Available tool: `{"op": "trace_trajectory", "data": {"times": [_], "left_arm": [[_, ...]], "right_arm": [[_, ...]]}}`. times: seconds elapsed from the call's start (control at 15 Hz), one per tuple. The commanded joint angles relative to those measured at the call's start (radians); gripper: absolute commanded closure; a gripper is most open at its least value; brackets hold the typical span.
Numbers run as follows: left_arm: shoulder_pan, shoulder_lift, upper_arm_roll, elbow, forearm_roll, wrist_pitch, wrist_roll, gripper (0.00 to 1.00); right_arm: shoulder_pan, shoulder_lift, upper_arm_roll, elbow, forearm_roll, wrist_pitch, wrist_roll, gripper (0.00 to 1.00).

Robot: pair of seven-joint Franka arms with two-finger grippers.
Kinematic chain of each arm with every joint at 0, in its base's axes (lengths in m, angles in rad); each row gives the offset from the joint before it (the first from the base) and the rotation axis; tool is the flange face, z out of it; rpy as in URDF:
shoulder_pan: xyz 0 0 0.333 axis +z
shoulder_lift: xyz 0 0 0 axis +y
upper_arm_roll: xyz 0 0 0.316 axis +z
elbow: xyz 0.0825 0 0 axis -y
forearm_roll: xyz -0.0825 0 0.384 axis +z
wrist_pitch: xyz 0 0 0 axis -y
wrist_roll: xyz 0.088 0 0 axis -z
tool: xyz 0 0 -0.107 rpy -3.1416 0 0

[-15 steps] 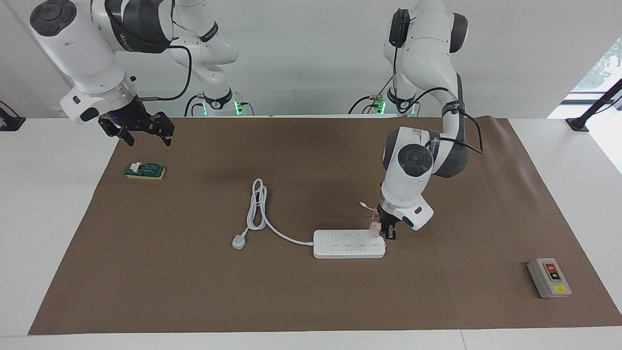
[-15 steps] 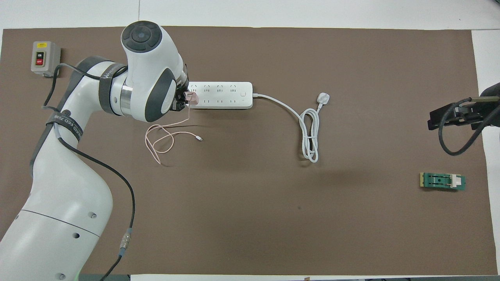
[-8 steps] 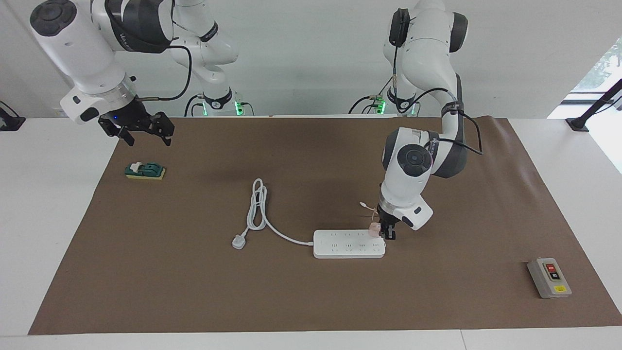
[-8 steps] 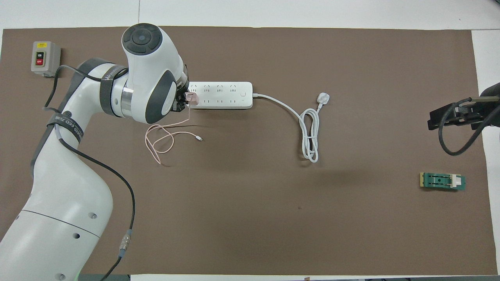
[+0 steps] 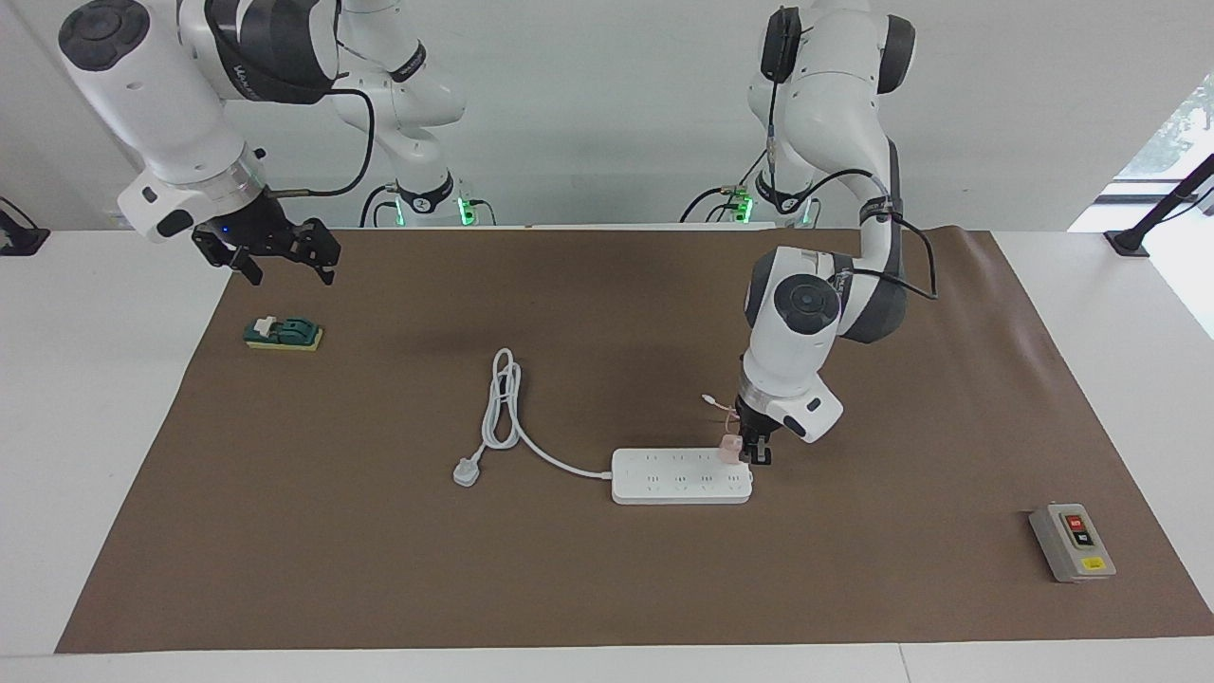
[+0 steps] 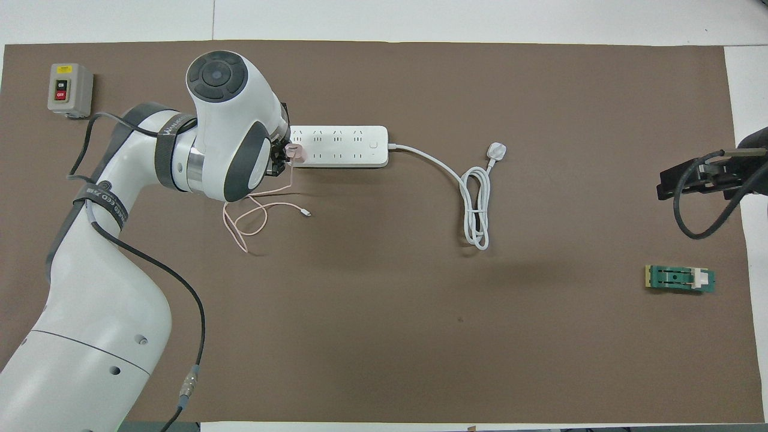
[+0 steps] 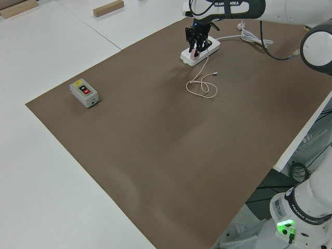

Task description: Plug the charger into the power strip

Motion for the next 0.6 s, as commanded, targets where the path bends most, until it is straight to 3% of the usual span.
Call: {"op": "trace_trajectory", "data": {"times": [0.0,0.4,0.53], "left_arm": [[-0.032,-0.014,0.011,-0.080,0.010,0.029,-0.018,1.00],[-0.036,-0.002,0.011,-0.071,0.011,0.017,-0.016,1.00],[-0.040,0.041,0.011,-0.043,0.019,-0.008,-0.016,1.00]], "right_arm": [[-0.011,-0.017,0.009,-0.018,-0.004,0.005,-0.009,0.00],[-0.011,-0.017,0.008,-0.018,-0.006,0.005,-0.009,0.00],[-0.011,-0.017,0.008,-0.018,-0.006,0.005,-0.009,0.00]]}}
